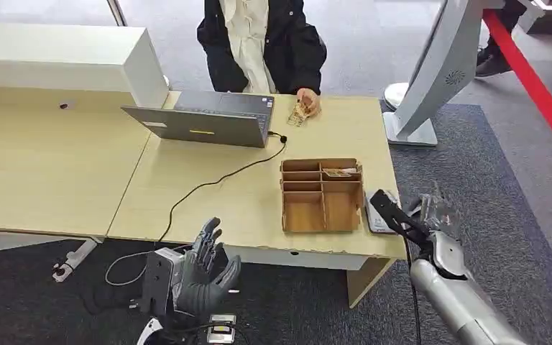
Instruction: Pass the card to the sensor for recognition and then transmit it.
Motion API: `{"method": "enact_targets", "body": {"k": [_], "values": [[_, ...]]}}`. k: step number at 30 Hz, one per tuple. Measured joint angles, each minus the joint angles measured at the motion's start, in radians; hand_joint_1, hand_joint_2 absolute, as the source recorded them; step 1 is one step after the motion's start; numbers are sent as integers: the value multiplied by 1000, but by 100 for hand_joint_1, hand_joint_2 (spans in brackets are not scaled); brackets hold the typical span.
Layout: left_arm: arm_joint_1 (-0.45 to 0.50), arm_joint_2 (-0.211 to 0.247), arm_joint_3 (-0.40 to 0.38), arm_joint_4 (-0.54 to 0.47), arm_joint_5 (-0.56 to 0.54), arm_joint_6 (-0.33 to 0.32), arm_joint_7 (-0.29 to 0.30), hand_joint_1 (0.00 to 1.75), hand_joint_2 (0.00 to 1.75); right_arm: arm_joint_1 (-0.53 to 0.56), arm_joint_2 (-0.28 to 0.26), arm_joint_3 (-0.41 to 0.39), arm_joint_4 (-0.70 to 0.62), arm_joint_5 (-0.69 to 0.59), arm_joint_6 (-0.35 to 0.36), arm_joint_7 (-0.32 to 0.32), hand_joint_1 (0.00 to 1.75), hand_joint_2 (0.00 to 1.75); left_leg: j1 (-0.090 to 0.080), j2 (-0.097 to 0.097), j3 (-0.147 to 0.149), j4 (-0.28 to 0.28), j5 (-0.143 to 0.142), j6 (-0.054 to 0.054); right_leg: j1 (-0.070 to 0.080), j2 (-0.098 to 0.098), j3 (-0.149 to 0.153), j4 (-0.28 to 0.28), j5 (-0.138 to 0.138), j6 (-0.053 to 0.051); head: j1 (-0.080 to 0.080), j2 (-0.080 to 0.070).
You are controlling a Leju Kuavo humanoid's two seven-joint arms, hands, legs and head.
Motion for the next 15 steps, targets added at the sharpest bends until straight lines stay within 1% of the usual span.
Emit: {"method": "enact_targets", "body": {"k": [4, 9, 15], "values": [[0, 0, 0, -5, -10, -16, 11, 0, 175, 17, -7, -1, -14, 3, 5, 9, 175, 175, 0, 0, 0, 0, 0, 0, 0, 0, 0, 0, 0, 0, 0, 0], [3, 0, 1, -12, -25, -40, 22, 0, 175, 26, -8, -1, -29, 16, 32, 19, 175, 175, 0, 0, 0, 0, 0, 0, 0, 0, 0, 0, 0, 0, 0, 0], [12, 0, 2, -21, -31, -49, 27, 0, 175, 27, 3, 3, -34, 31, 40, 18, 175, 175, 0, 0, 0, 0, 0, 0, 0, 0, 0, 0, 0, 0, 0, 0]]}}
